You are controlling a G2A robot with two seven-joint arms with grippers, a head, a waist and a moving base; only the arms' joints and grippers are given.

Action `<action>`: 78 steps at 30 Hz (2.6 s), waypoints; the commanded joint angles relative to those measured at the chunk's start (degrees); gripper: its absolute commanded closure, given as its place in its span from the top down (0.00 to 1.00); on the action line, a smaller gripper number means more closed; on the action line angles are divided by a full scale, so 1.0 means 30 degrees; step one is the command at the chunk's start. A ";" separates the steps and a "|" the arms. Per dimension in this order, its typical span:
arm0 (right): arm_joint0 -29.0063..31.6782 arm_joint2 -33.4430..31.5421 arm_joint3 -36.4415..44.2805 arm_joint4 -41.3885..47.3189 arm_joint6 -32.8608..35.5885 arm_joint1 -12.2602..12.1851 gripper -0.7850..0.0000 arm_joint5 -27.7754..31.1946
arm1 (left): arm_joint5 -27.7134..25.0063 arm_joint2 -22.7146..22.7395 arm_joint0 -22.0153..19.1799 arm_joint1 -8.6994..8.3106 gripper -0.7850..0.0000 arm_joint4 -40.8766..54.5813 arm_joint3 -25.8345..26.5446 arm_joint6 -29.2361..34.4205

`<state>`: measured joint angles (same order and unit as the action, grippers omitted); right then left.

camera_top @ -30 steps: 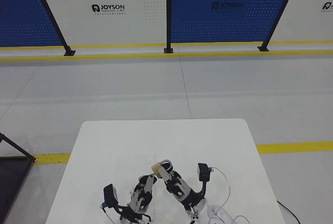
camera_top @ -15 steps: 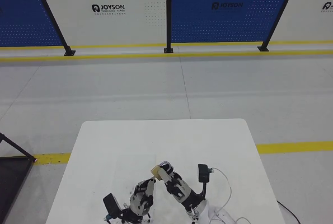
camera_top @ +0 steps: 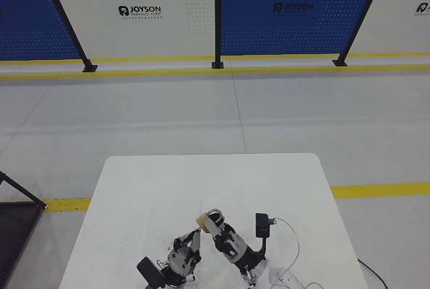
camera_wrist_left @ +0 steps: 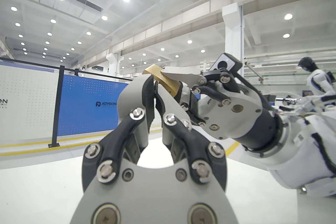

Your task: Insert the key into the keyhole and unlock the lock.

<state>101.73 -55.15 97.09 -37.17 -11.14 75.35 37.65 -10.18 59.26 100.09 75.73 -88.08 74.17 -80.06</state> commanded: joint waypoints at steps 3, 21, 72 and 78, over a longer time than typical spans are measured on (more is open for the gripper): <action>0.0017 0.0015 0.0038 -0.0035 -0.0095 -0.0031 0.00 -0.0005 | 0.1347 0.0096 -0.0136 -0.0033 0.00 -0.0630 -0.0120 -0.0313; 0.0054 0.0103 0.0127 -0.0129 -0.0226 -0.0177 0.00 -0.0171 | 0.5547 0.0374 -0.0556 -0.0078 0.00 -0.1959 -0.0636 -0.0740; -0.4691 0.5772 -0.3125 -0.6439 0.7940 0.1020 1.00 -1.4077 | -1.0076 1.0364 0.7268 -0.2661 1.00 0.9268 0.7024 1.2108; -0.1660 0.4116 0.1722 -0.9952 0.8495 -0.0127 1.00 -1.5426 | -1.0076 1.0364 0.7268 -0.2661 1.00 0.9268 0.7024 1.2108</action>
<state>94.60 -41.72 99.04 -64.90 14.35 75.63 -8.22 -40.41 90.35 121.90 67.75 -60.28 95.24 -43.74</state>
